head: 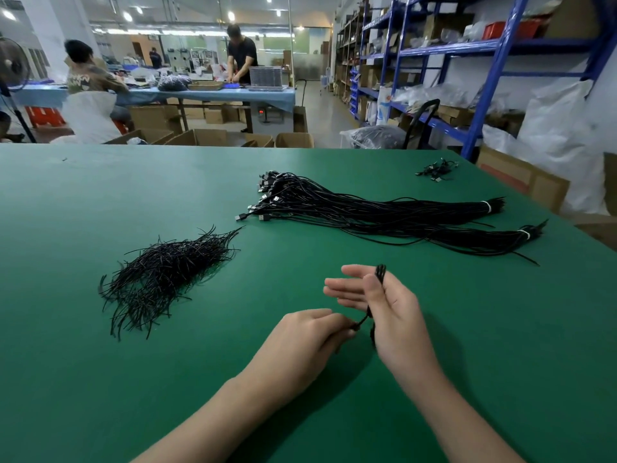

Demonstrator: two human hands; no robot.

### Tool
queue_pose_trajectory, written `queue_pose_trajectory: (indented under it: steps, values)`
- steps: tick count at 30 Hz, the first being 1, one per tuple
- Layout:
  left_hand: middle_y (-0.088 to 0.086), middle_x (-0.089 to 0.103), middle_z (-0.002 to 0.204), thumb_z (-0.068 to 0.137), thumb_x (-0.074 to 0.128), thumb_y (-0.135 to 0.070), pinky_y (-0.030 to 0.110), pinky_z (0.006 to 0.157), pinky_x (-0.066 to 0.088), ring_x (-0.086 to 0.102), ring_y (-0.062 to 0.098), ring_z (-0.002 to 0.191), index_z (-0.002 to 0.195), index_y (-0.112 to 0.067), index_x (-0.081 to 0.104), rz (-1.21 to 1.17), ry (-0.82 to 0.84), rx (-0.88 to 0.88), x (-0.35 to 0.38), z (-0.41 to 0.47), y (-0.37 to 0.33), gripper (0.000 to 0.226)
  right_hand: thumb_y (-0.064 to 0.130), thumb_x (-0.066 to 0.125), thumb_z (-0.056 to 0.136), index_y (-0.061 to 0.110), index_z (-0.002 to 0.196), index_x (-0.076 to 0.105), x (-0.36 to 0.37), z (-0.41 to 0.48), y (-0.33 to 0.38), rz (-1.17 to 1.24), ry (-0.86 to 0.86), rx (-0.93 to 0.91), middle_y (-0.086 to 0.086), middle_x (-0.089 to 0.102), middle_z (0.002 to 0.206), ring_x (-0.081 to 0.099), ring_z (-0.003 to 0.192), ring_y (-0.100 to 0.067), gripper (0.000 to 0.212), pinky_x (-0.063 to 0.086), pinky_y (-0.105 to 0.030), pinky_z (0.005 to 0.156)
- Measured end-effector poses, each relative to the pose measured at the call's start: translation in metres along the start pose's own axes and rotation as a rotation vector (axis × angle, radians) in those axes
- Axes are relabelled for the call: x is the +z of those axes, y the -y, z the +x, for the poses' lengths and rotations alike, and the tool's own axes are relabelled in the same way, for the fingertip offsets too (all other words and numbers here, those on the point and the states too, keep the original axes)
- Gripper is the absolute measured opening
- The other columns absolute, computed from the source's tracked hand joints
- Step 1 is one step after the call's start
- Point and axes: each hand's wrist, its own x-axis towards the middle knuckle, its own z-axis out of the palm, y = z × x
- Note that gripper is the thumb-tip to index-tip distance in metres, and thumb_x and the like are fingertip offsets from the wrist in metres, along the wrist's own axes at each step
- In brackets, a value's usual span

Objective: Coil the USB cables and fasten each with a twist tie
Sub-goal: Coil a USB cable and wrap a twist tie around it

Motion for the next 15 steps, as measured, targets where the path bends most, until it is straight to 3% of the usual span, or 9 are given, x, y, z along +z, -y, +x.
queue_pose_trajectory:
  steps: [4,8,11,13,15]
  values:
    - [-0.006,0.064,0.073,0.091,0.069,-0.035,0.03,0.057,0.05,0.058,0.017,0.064,0.079,-0.017,0.07,0.186,-0.13,0.088,-0.012,0.002,0.003,0.021,0.047,0.036,0.104,0.03,0.112,0.063,-0.001,-0.006,-0.007,-0.469,0.049,-0.056,0.018,0.074,0.097,0.069,0.096,0.002,0.033,0.052,-0.015,0.082]
    - [-0.008,0.061,0.07,0.089,0.07,-0.041,0.033,0.059,0.049,0.057,0.014,0.062,0.079,-0.023,0.074,0.297,-0.211,0.153,-0.023,0.005,0.012,0.021,0.054,0.029,0.1,0.027,0.11,0.065,-0.004,-0.007,-0.004,-0.732,0.167,-0.018,0.01,0.071,0.086,0.066,0.082,-0.006,0.046,0.054,-0.034,0.075]
    - [-0.01,0.063,0.073,0.091,0.067,-0.042,0.029,0.066,0.046,0.057,0.012,0.065,0.077,-0.021,0.073,0.273,-0.294,0.162,-0.027,0.006,0.015,0.026,0.05,0.028,0.105,0.021,0.084,0.052,-0.004,-0.008,-0.004,-0.81,0.238,-0.035,0.003,0.059,0.068,0.055,0.063,-0.018,0.043,0.045,-0.046,0.062]
    - [-0.011,0.063,0.073,0.091,0.067,-0.041,0.029,0.07,0.046,0.057,0.011,0.066,0.083,-0.019,0.073,0.23,-0.31,0.168,-0.029,0.007,0.016,0.024,0.043,0.032,0.107,0.022,0.075,0.044,-0.005,-0.009,-0.004,-0.819,0.268,-0.043,0.002,0.049,0.059,0.047,0.055,-0.018,0.04,0.04,-0.043,0.056]
    - [-0.012,0.062,0.073,0.092,0.065,-0.039,0.03,0.073,0.047,0.057,0.011,0.067,0.098,-0.021,0.076,0.233,-0.283,0.188,-0.032,0.007,0.018,0.022,0.046,0.033,0.104,0.026,0.078,0.055,-0.006,-0.011,-0.001,-0.807,0.304,-0.028,0.005,0.047,0.056,0.047,0.055,-0.016,0.039,0.037,-0.035,0.055]
